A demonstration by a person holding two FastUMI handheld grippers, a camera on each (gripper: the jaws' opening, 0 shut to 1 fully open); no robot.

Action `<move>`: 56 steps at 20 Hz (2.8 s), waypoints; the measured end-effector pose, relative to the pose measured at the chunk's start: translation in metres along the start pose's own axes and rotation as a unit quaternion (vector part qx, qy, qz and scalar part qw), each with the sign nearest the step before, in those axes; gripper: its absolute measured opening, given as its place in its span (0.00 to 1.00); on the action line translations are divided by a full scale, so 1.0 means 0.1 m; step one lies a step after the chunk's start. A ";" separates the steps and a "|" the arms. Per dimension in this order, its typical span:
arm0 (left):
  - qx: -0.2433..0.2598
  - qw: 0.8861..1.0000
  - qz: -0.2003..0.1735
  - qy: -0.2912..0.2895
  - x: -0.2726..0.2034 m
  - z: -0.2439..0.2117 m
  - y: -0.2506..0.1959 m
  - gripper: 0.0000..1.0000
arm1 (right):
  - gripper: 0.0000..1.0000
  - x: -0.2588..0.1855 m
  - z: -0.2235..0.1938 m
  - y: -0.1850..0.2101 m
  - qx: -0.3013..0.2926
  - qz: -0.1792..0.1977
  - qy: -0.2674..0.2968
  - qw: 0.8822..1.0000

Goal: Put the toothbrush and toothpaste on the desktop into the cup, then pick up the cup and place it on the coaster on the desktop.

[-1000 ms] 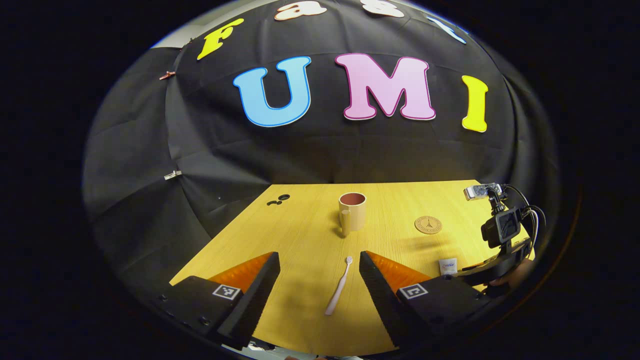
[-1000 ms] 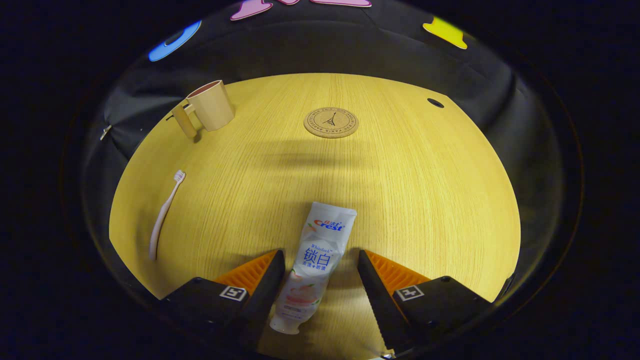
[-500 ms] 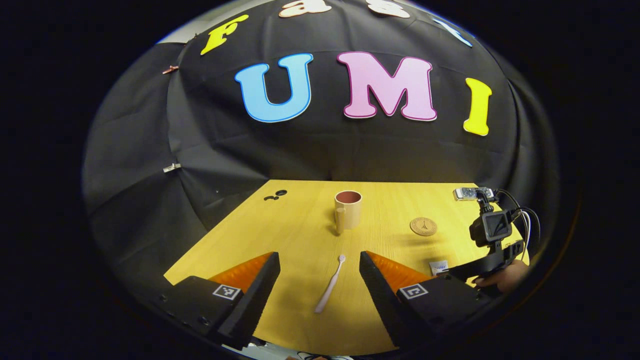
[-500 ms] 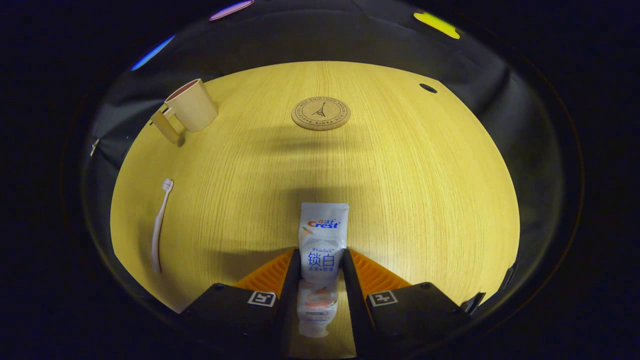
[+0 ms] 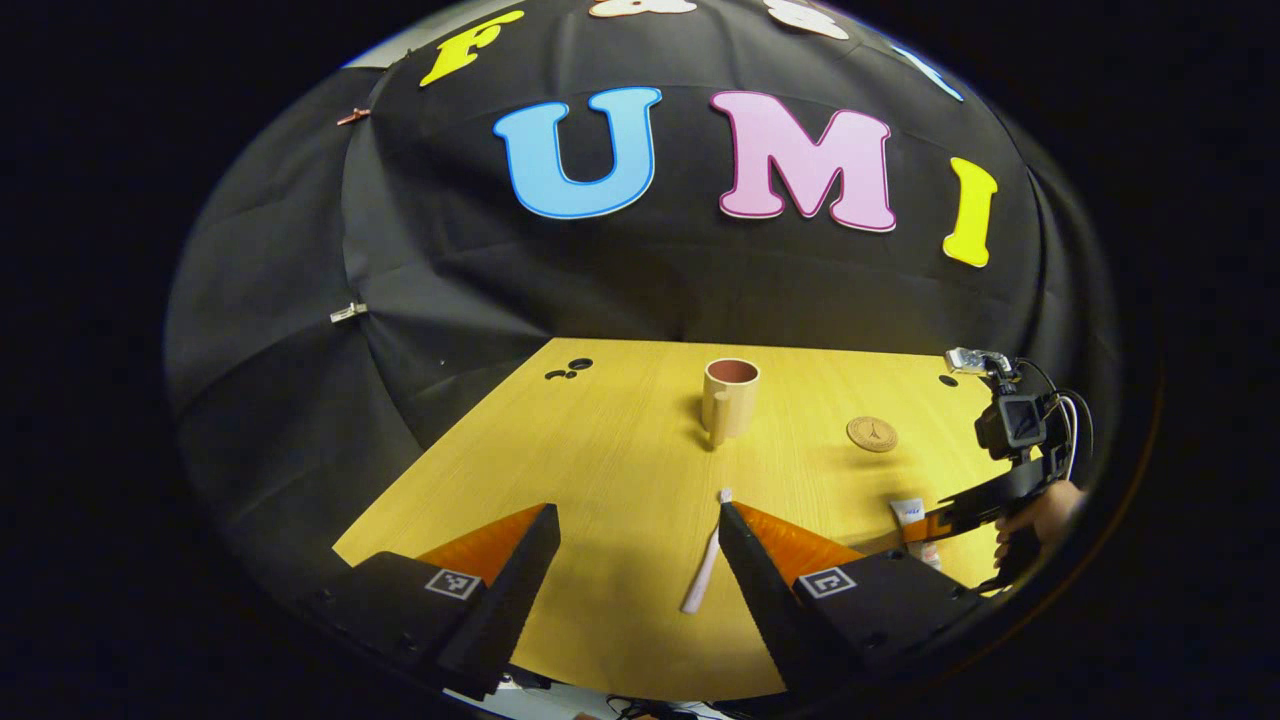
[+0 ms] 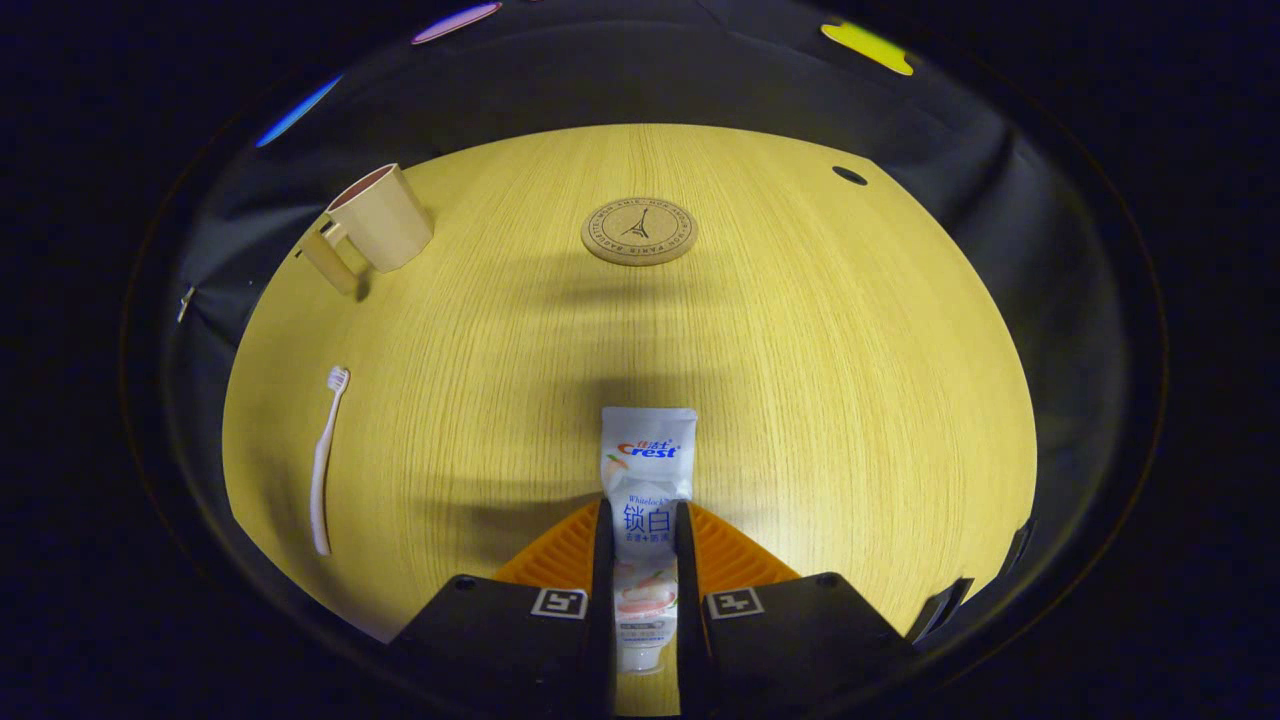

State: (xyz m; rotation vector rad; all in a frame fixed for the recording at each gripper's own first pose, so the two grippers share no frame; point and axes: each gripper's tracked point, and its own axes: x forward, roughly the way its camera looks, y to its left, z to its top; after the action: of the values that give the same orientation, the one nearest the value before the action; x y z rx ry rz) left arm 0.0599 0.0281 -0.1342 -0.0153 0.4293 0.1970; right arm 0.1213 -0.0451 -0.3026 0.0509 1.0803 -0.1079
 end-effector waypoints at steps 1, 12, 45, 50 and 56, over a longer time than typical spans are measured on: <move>-0.003 1.000 -0.004 0.005 0.03 -0.03 0.02 0.99 | 0.28 0.01 -0.01 -0.02 0.002 -0.002 0.000 1.000; 0.002 0.996 -0.067 0.062 0.56 -0.17 -0.29 0.99 | 0.28 -0.38 0.23 -0.12 -0.036 0.009 -0.066 0.997; 0.065 0.937 -0.123 0.319 1.43 -1.19 -0.72 0.07 | 0.28 -0.93 0.91 0.10 -0.069 0.067 -0.172 0.980; 0.022 0.949 -0.119 0.290 1.34 -1.13 -0.65 0.07 | 0.28 -1.05 1.28 0.31 -0.074 0.073 -0.208 0.973; 0.000 0.959 -0.140 0.245 1.12 -0.79 -0.57 0.06 | 0.28 -1.23 1.84 0.78 -0.094 0.095 -0.266 0.955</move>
State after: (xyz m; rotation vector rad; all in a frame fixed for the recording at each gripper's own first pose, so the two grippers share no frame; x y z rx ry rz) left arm 0.1381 -0.0115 -0.2536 -0.1253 0.9153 -0.0913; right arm 0.2343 0.0230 -0.1083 -0.0446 0.5385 0.1491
